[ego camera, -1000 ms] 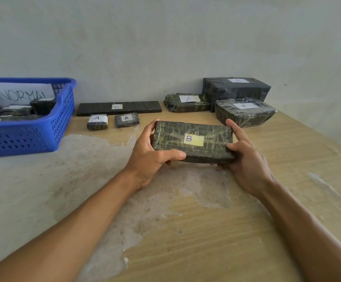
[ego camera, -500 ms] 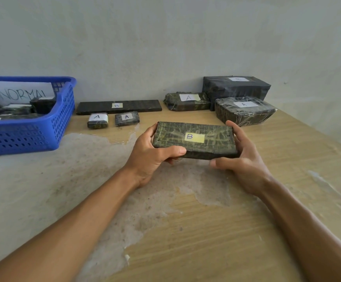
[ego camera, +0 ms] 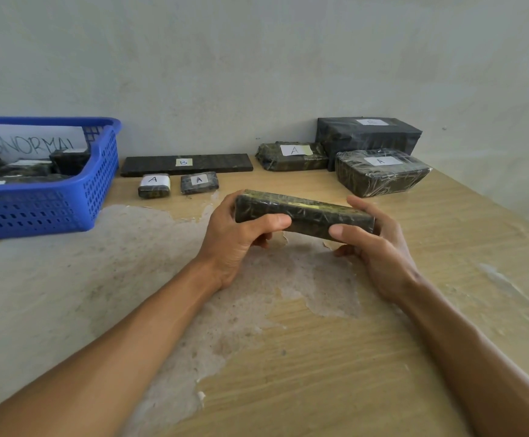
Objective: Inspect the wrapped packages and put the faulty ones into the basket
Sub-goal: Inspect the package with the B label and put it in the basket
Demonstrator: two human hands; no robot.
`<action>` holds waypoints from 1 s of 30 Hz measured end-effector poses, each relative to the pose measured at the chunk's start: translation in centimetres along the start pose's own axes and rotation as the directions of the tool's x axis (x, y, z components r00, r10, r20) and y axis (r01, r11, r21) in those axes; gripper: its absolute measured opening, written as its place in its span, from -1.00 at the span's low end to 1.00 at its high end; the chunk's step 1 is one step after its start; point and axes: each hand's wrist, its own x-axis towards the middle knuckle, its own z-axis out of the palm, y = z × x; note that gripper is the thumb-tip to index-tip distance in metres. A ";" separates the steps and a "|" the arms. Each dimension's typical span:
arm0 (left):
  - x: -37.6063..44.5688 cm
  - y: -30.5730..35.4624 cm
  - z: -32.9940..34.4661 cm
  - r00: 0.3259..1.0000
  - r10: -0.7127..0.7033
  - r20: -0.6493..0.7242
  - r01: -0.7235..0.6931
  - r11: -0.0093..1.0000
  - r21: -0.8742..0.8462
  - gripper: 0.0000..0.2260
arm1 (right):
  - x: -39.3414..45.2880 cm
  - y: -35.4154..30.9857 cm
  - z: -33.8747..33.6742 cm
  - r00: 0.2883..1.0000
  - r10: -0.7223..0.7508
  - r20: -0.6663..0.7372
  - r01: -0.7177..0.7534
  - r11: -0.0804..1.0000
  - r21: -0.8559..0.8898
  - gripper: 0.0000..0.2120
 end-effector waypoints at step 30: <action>-0.5 0.1 1.3 0.999 0.045 -0.028 -0.039 0.977 0.209 -0.49 | 0.1 0.0 0.5 0.989 -0.074 -0.125 0.067 0.996 -0.059 -0.65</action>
